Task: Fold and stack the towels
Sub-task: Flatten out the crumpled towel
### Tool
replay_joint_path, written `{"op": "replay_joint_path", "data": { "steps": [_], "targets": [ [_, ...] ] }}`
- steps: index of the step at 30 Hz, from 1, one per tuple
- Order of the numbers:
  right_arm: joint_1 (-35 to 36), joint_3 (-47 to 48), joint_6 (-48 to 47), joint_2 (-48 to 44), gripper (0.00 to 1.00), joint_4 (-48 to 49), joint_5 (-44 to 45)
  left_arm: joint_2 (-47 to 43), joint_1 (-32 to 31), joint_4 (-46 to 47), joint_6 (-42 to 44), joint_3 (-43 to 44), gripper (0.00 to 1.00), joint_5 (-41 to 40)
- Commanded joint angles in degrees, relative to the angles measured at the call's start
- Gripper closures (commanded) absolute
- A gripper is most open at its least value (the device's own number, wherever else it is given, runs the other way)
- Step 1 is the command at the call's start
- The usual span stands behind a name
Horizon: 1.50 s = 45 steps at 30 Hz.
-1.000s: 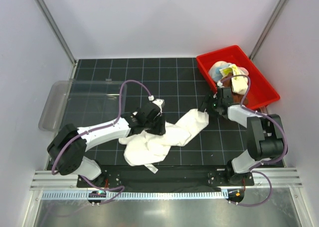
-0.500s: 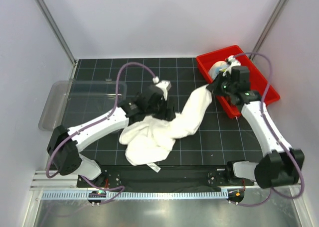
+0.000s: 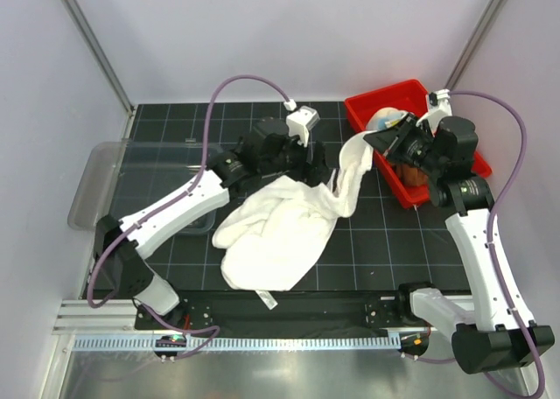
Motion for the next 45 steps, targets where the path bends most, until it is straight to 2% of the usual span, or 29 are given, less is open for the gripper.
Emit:
{"op": "replay_joint_path", "data": {
  "steps": [1, 7, 15, 21, 29, 34, 40, 45],
  "targets": [
    [-0.02, 1.2, 6.78, -3.33, 0.99, 7.2, -3.59, 1.4, -0.62, 7.87, -0.53, -1.62, 0.22, 5.45],
    [-0.02, 0.77, 5.46, -3.76, 0.99, 6.23, -4.56, 6.31, -0.62, 12.27, 1.4, -2.5, 0.22, 6.51],
    [-0.02, 0.24, 3.01, -3.5, 0.99, 5.97, -6.49, 9.84, 0.43, 15.25, 3.86, -3.29, 0.28, 1.85],
    [-0.11, -0.72, -0.33, -3.68, 0.99, 4.74, -8.34, 8.96, 3.86, 19.92, 3.15, -3.91, 0.29, 9.84],
    [-0.11, -1.08, -1.66, -3.77, 0.99, 3.95, -8.25, 9.22, 5.18, 18.34, 5.18, -3.03, 0.33, 13.01],
    [-0.02, -1.43, -1.04, -3.68, 0.99, 4.56, -8.16, 10.98, 5.1, 18.6, 5.01, -2.94, 0.34, 18.28],
    [-0.11, -1.52, -0.78, -3.94, 0.99, 4.92, -8.43, 12.91, 5.1, 20.0, 4.57, -4.17, 0.39, 16.71],
    [-0.11, -1.08, -1.74, -4.12, 0.99, 4.21, -8.87, 13.44, 5.71, 22.11, 3.96, -5.31, 0.39, 14.68]
  ]
}}
